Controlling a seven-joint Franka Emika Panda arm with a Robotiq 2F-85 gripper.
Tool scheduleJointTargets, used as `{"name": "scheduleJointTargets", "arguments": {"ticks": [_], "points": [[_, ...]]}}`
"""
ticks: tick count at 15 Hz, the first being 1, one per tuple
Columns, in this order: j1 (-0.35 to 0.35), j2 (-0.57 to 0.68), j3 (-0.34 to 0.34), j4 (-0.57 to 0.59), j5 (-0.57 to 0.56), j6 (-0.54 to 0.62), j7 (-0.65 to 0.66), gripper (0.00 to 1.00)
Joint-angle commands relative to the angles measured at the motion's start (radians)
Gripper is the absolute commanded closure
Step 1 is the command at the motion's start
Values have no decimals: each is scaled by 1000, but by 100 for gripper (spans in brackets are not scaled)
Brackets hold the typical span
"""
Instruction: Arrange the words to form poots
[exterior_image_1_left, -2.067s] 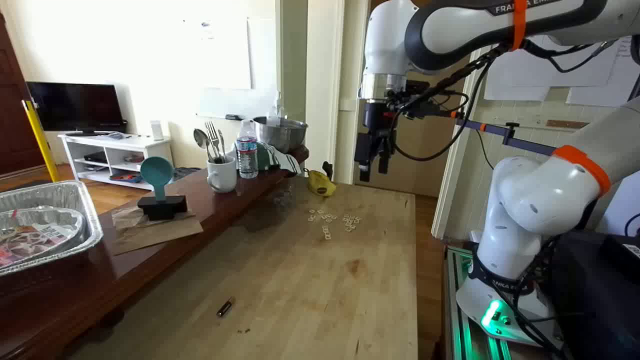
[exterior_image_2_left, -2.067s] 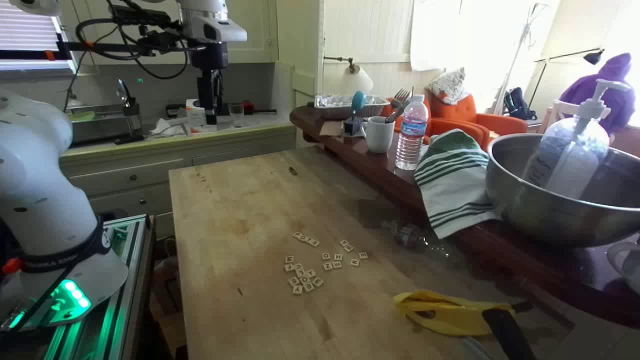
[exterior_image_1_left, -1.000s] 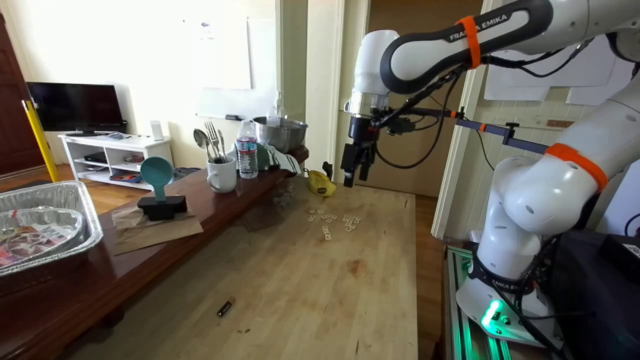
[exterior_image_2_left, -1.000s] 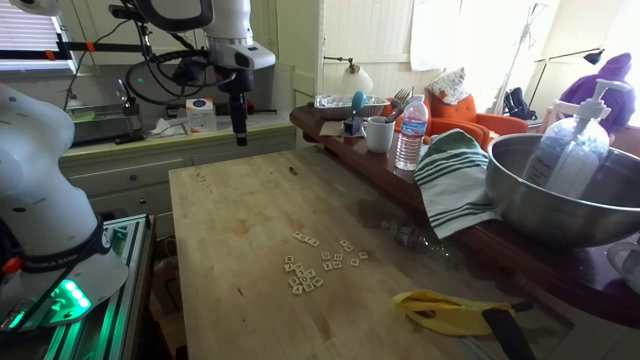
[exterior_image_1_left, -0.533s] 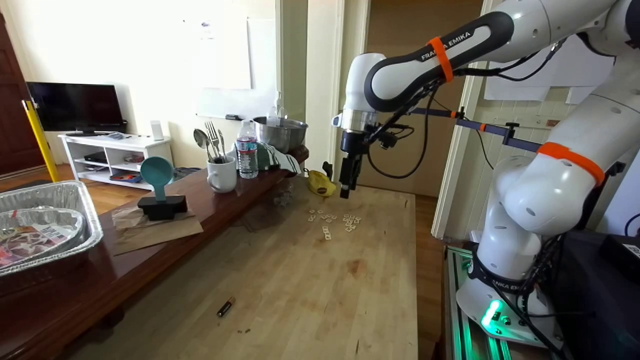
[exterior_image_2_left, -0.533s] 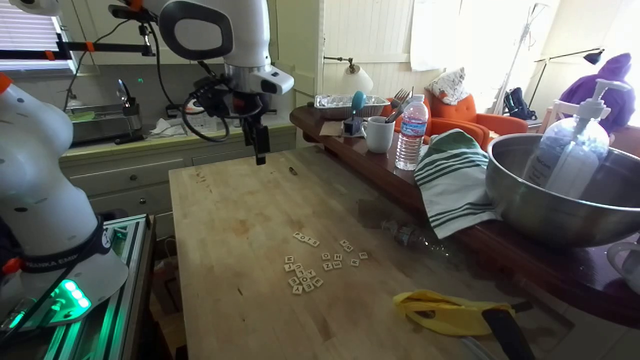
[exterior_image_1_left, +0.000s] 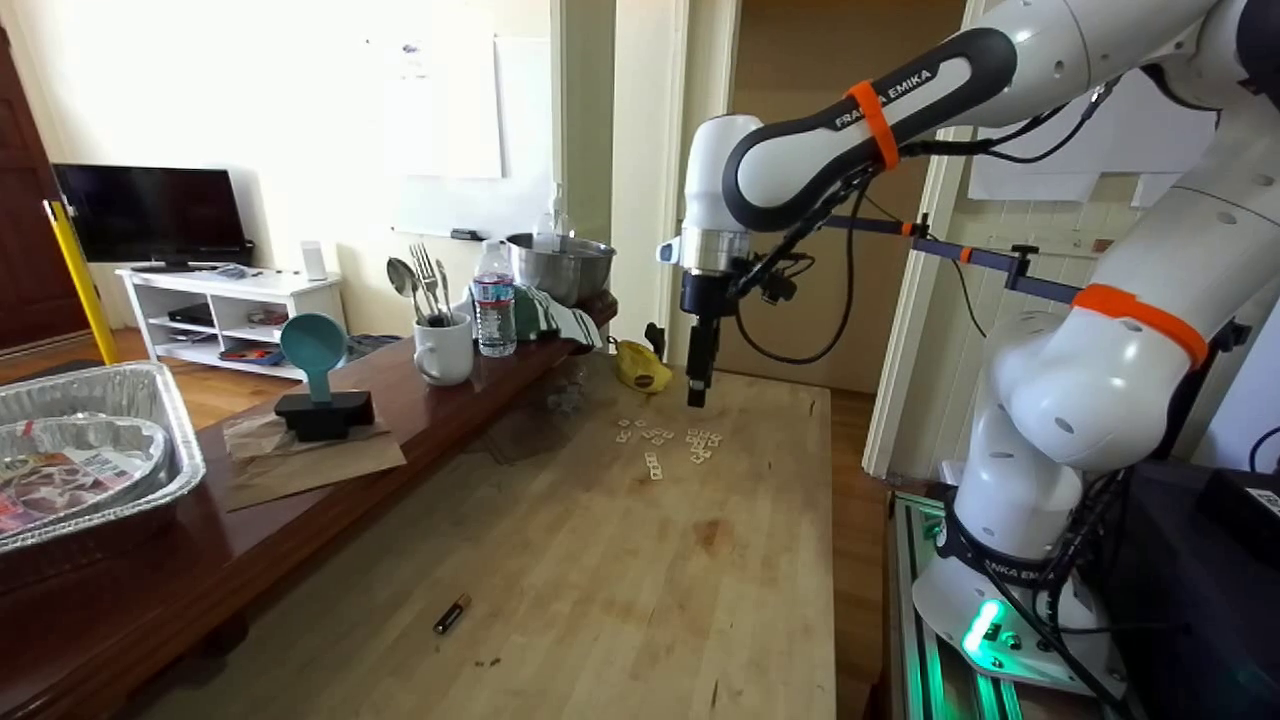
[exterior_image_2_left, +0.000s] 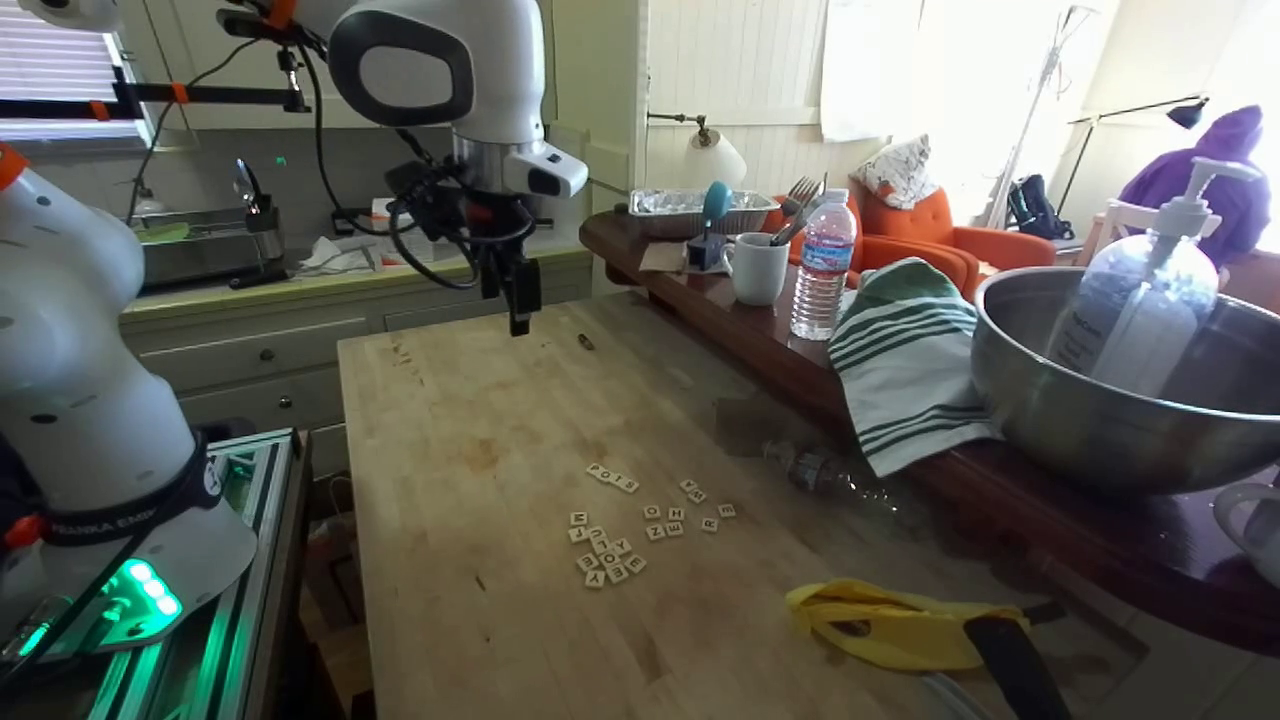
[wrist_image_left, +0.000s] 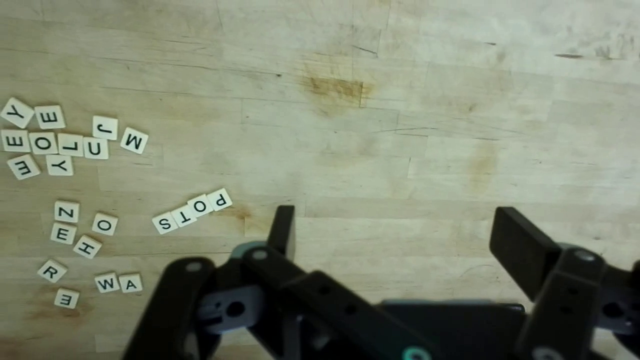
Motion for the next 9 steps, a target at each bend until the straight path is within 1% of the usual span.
{"name": "scheduleJointTargets", "arguments": {"ticks": [1, 3, 6, 7, 9], "points": [[-2, 14, 43, -39, -135, 72, -21, 0], [-5, 47, 49, -50, -222, 134, -48, 0], [-12, 94, 39, -92, -344, 314, -98, 0], [-15, 119, 29, -106, -367, 389, -114, 0], [-5, 170, -13, -124, -342, 525, -165, 0]]}}
